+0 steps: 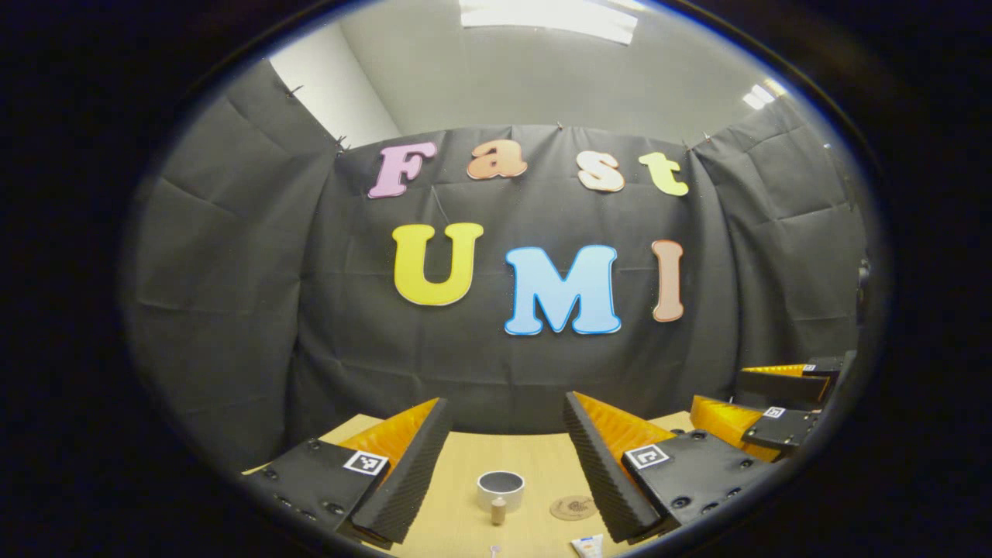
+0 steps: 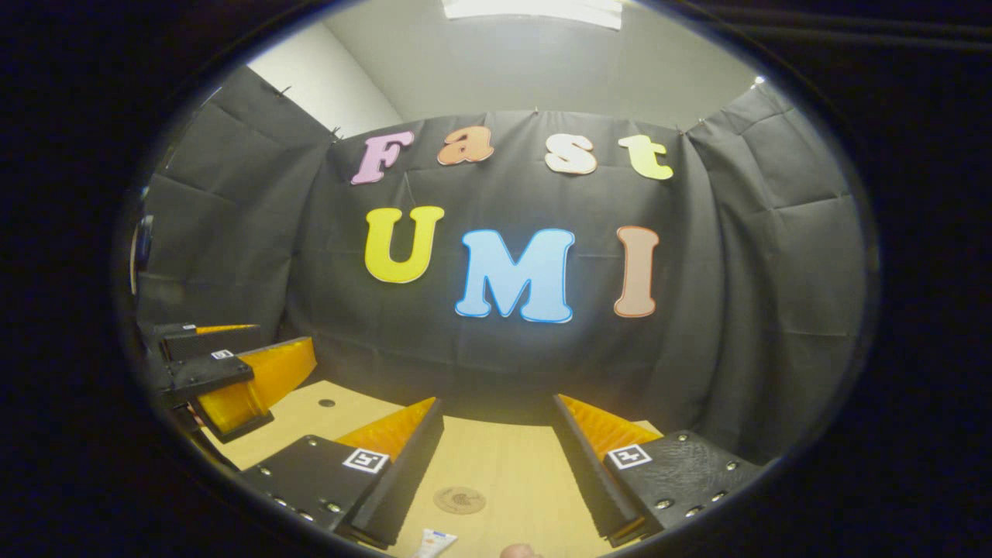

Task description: Put the toothbrush and toothpaste on the desktop into the cup, then pick up the cup and place it on the coaster on the desktop.

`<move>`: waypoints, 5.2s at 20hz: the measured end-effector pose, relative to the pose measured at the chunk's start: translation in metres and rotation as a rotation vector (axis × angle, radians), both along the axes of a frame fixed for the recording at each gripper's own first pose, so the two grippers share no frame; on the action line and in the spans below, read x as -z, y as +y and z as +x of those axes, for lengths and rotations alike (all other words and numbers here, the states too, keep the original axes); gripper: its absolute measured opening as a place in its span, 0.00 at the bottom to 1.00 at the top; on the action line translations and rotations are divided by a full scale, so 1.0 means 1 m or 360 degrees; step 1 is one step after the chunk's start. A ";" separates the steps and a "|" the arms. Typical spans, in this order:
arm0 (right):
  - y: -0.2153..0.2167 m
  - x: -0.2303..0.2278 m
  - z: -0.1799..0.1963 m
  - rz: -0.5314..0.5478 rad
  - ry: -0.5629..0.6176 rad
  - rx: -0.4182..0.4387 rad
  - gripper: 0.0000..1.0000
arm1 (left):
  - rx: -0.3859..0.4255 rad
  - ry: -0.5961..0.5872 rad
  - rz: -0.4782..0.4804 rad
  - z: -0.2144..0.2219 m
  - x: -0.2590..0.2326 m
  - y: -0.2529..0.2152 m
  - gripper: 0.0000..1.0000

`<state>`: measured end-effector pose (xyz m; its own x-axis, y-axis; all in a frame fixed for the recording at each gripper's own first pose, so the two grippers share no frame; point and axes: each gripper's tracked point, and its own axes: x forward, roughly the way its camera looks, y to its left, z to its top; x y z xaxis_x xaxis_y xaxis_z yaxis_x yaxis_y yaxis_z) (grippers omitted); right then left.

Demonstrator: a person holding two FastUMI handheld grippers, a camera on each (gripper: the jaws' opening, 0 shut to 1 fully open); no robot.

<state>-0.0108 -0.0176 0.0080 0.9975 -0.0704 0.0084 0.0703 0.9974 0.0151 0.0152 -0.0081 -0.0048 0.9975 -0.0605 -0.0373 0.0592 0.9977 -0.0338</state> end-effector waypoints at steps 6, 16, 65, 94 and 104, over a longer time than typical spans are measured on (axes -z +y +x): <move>0.007 0.026 0.007 0.0035 0.0153 -0.0040 0.87 | 0.0040 0.0143 0.0024 0.015 0.034 0.004 1.00; 0.037 0.115 0.010 0.0078 0.0700 -0.0127 0.87 | 0.0221 0.0764 -0.0025 0.017 0.149 0.000 0.95; 0.100 0.342 -0.051 0.0567 0.2095 -0.0221 0.32 | 0.0222 0.2321 0.0179 -0.112 0.394 0.013 0.19; 0.086 0.196 -0.002 0.0698 0.1100 -0.0420 0.16 | 0.0025 0.1070 -0.0316 0.018 0.235 0.047 0.10; 0.069 0.190 -0.001 0.0660 0.1033 -0.0339 0.16 | -0.0005 0.0450 -0.0465 0.119 0.165 0.050 0.09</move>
<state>-0.0113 0.0516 -0.1816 0.7864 0.2522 -0.5638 0.0008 0.9124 0.4094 0.1340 0.0420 -0.1701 0.9505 -0.1063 -0.2919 0.0041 0.9439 -0.3303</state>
